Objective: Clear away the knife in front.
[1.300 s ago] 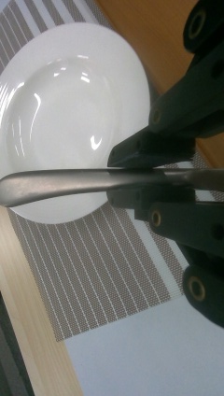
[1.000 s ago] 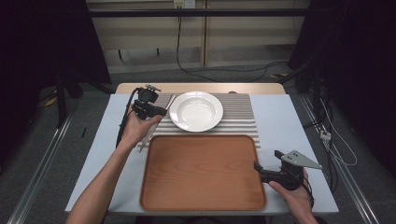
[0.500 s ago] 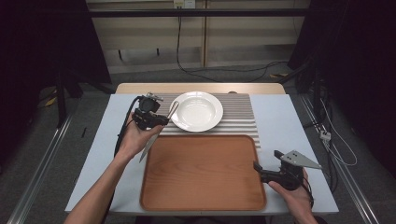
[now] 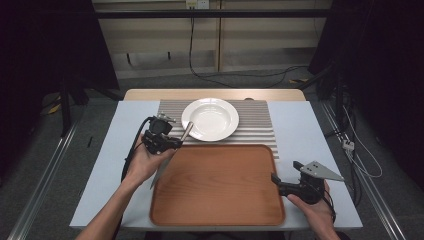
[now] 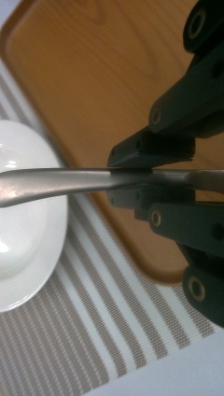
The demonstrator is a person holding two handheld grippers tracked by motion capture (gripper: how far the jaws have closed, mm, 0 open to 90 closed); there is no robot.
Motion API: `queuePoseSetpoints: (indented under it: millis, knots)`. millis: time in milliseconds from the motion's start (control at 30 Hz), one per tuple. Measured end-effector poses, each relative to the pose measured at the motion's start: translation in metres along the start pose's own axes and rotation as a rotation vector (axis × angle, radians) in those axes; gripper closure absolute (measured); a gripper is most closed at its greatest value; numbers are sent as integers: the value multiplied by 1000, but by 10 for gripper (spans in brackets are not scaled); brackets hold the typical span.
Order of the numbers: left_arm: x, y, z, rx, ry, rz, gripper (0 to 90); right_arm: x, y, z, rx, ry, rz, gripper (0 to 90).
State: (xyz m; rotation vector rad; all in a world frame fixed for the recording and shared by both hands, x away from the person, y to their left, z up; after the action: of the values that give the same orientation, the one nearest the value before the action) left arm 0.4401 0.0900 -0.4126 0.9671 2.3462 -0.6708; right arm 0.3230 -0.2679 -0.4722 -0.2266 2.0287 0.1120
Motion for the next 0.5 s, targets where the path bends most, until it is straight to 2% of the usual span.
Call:
queuePoseSetpoints:
  millis: [167,233,500]
  knots:
    - [11,-12,6,21,36,5,799,0,0,0,2,1,-1,84]
    - [14,-14,8,33,43,-7,800,0,1,1,-2,1,-2,84]
    - [28,-22,22,37,100,-8,799,0,1,1,-2,2,-6,83]
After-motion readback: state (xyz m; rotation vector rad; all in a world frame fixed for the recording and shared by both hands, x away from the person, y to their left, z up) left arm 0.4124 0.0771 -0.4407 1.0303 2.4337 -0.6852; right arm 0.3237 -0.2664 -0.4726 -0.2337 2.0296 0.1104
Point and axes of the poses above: each handheld gripper's, and its own axes: z roughly forward along the jaws, x roughly out of its underside, y roughly to its left, the point moved 6 cm from there along z, roughly forward along the jaws, and after that the axes turned 11 degrees about x, right-handed, at the moved point
